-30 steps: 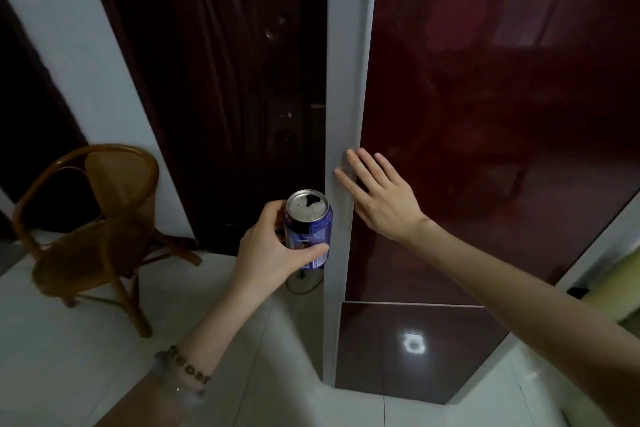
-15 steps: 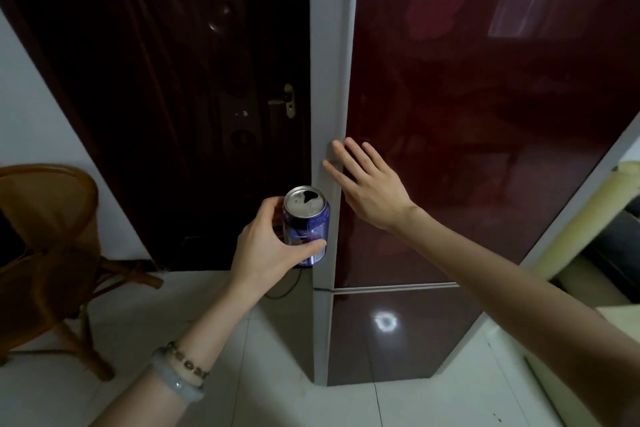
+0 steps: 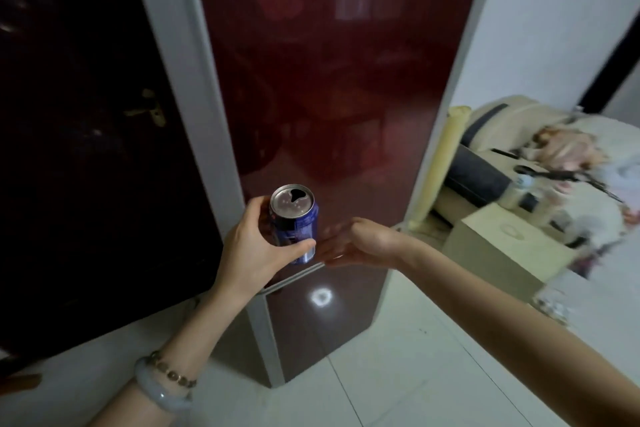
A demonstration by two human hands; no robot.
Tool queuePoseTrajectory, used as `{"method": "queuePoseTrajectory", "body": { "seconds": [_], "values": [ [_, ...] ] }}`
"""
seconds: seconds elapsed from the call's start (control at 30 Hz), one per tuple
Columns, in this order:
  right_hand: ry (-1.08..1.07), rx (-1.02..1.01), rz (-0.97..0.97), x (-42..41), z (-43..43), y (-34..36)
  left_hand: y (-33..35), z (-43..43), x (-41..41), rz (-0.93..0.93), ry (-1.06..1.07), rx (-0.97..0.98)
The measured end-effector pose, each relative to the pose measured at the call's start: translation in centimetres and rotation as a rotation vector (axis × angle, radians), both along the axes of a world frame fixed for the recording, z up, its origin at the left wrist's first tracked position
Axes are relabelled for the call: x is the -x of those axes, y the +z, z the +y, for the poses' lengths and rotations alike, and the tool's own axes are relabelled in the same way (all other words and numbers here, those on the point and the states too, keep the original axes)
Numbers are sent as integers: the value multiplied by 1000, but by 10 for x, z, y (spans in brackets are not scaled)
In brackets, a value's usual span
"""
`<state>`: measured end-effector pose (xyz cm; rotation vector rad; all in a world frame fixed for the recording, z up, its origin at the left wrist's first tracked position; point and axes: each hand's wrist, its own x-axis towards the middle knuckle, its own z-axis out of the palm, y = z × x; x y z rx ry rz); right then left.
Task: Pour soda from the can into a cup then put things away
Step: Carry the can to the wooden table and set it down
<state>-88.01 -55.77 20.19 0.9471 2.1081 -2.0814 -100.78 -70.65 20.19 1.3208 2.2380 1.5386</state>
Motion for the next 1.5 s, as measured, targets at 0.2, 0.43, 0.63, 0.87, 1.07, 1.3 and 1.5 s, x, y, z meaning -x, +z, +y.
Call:
{"method": "queuePoseTrajectory", "body": {
  "seconds": [0.2,0.43,0.63,0.87,1.07,1.3,1.5],
  "values": [
    [-269,198,70,-71,-11,0,-3,26,-40,23,-244,-32],
    [-567,247,116,-148,-53,-2,-5,31,-93,-47,-577,-60],
    [-818,281,182,-212,-106,-8,-8,24,-147,-36,-808,-43],
    [-1046,243,233,-283,-164,-8,-12,17,-217,-9,-1055,-45],
    [-1272,198,238,-346,-209,-4,-8,12,-294,-12,-1265,-34],
    [-1472,209,276,-434,-254,0,-5,0,-397,-37,-1436,-23],
    [-1549,198,246,-524,-291,4,-5,-21,-497,-13,-1539,-28]
  ]
}}
